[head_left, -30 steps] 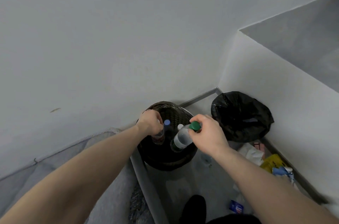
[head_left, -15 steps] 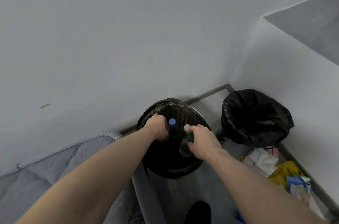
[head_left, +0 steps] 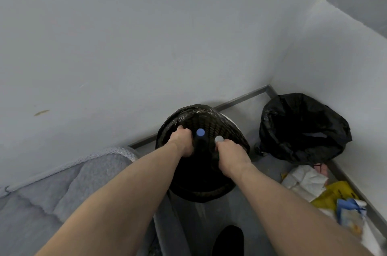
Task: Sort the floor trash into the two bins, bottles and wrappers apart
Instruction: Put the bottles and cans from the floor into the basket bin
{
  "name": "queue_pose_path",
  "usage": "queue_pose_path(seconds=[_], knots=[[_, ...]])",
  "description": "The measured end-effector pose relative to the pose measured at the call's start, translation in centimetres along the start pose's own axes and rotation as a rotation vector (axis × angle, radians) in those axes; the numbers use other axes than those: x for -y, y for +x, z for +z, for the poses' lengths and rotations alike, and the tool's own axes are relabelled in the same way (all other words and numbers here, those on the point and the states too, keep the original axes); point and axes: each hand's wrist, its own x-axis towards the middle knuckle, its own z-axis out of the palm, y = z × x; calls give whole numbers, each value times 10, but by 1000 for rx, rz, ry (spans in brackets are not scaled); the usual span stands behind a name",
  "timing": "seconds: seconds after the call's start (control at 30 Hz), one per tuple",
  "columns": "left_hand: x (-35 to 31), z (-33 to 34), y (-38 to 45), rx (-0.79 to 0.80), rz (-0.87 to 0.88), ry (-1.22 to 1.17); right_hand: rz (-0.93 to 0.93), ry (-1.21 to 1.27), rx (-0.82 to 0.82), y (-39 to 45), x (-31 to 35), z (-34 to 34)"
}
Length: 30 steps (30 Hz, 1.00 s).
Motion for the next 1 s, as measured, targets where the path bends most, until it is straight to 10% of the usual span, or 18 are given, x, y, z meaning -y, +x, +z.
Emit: queue_pose_path(seconds=[1.0], knots=[[5, -17, -37, -123, 1, -65, -92, -78, -55, -22, -7, -7]])
